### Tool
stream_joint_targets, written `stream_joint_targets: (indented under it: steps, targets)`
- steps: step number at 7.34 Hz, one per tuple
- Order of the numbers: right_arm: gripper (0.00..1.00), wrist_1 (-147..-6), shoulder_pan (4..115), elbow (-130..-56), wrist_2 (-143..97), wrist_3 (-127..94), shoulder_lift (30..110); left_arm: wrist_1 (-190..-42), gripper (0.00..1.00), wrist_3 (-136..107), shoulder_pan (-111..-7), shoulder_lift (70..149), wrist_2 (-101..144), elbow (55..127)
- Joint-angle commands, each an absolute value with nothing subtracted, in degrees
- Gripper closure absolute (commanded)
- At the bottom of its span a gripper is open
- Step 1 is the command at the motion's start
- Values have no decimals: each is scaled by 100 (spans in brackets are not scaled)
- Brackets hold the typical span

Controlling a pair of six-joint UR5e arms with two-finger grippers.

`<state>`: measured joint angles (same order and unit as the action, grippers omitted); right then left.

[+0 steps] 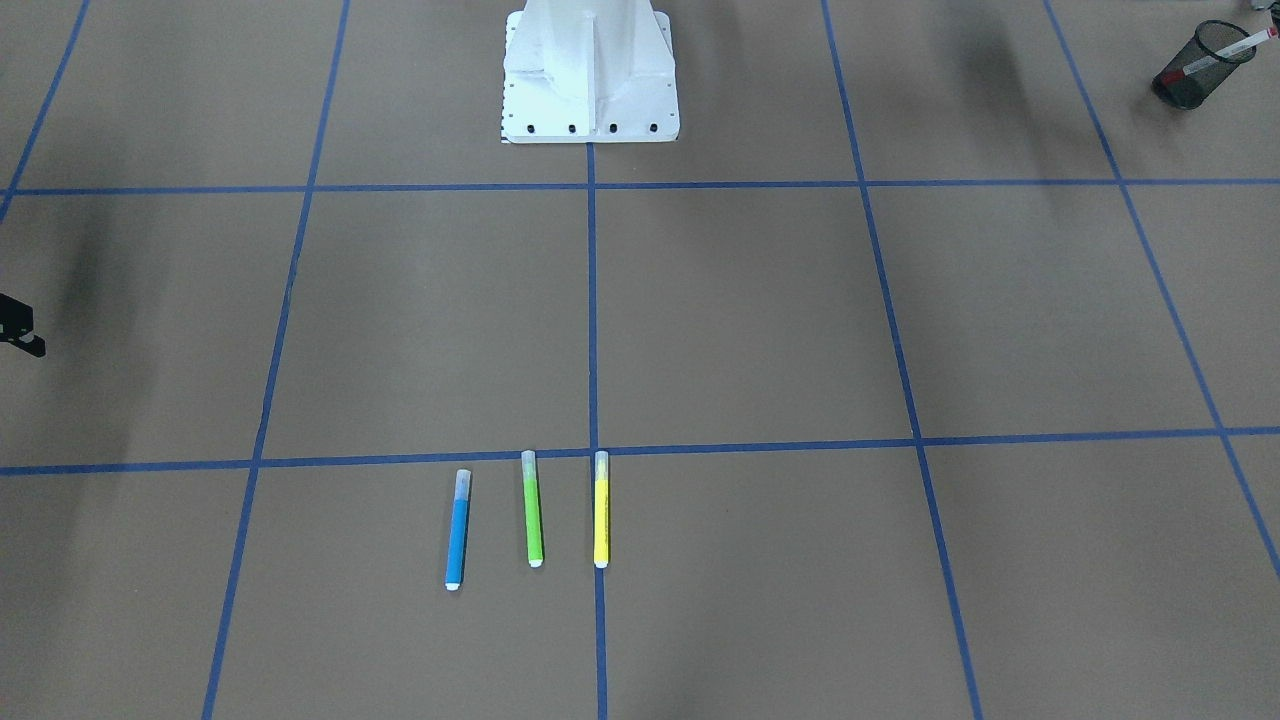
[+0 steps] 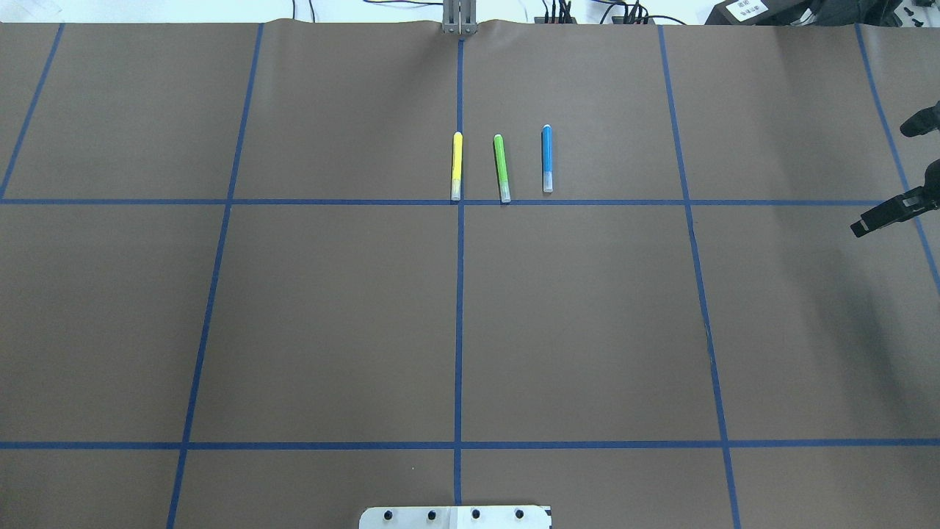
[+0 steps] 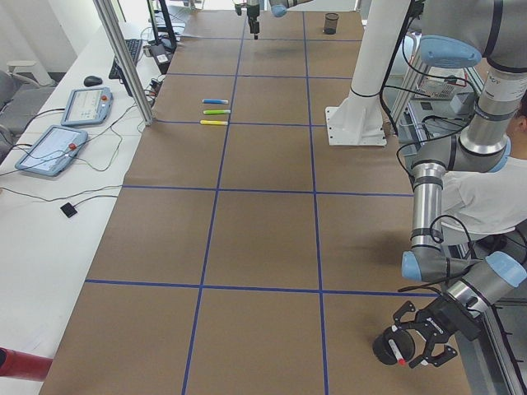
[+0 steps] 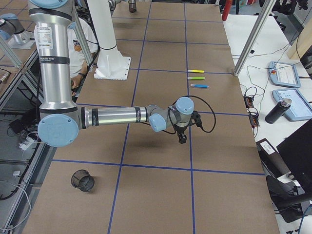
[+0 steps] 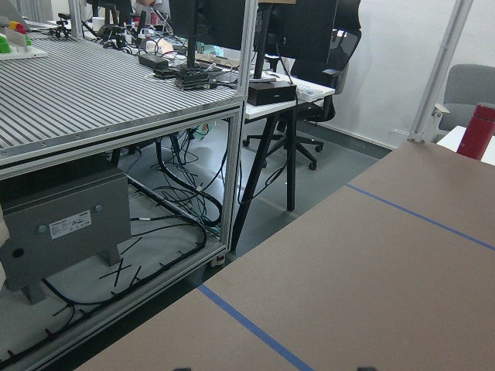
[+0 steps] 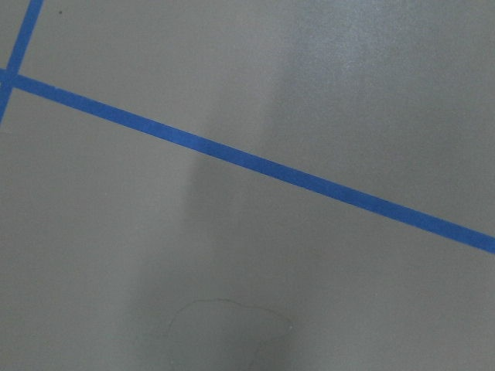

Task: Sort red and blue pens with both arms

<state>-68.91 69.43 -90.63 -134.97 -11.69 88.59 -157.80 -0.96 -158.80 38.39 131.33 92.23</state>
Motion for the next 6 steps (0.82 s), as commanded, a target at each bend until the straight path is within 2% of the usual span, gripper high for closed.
stream_joint_targets:
  steps: [1, 3, 4, 6]
  targets:
    - [0, -6891, 6943, -9088, -13500, -1274, 8859, -14664, 22, 393, -15760, 4374, 13175, 9562]
    - [0, -6891, 6943, -9079, -13500, -1274, 8859, -13846, 22, 667, -14851, 4806, 13149, 9571]
    - [0, -6891, 6943, -9097, -13500, -1274, 8859, -13695, 22, 668, -14131, 4886, 13140, 9580]
    - [0, -6882, 6943, -9105, -13500, -1274, 8842, -13291, 20, 651, -12481, 5560, 13166, 9580]
